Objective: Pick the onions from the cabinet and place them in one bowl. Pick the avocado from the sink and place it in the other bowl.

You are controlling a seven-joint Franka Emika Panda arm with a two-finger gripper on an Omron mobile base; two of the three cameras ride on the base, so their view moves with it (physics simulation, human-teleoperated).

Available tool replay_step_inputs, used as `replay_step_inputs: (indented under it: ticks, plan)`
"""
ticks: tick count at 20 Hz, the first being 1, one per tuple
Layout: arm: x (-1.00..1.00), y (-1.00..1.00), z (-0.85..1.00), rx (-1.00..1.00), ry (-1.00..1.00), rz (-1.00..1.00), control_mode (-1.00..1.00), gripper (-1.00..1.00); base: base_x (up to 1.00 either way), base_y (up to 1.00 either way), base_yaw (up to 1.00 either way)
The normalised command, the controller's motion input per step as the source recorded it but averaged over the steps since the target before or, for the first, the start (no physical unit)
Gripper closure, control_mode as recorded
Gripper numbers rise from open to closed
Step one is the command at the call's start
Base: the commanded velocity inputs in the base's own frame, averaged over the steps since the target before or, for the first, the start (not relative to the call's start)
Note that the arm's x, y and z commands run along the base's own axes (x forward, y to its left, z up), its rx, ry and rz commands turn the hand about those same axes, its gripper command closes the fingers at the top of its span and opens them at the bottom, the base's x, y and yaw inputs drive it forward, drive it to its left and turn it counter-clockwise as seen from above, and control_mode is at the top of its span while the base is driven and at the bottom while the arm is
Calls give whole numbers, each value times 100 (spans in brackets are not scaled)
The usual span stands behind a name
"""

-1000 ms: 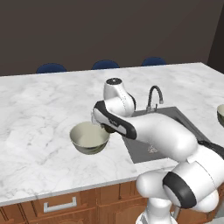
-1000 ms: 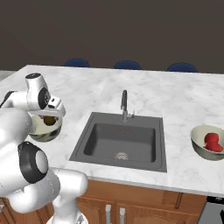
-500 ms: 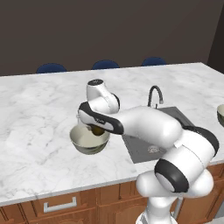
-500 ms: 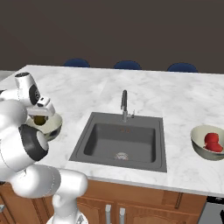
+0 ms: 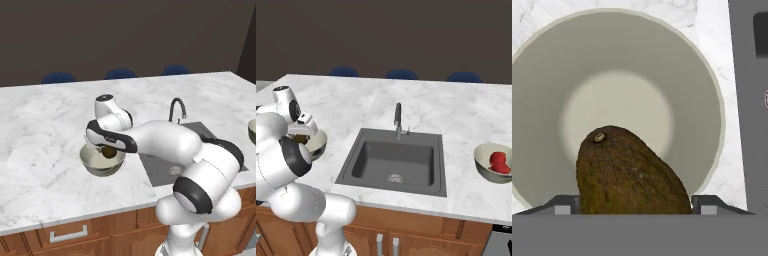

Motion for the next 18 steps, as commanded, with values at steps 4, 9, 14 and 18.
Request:
replay_step_inputs:
  ticks: [4,9,14,18]
  plan:
    - [0,0,-6,2,6,0,-100,100,0,0,0]
    - [4,0,-17,1,3,0,-100,100,0,0,0]
    - [5,0,-19,0,0,0,-100,100,0,0,0]
    - [5,0,-3,0,0,0,-100,100,0,0,0]
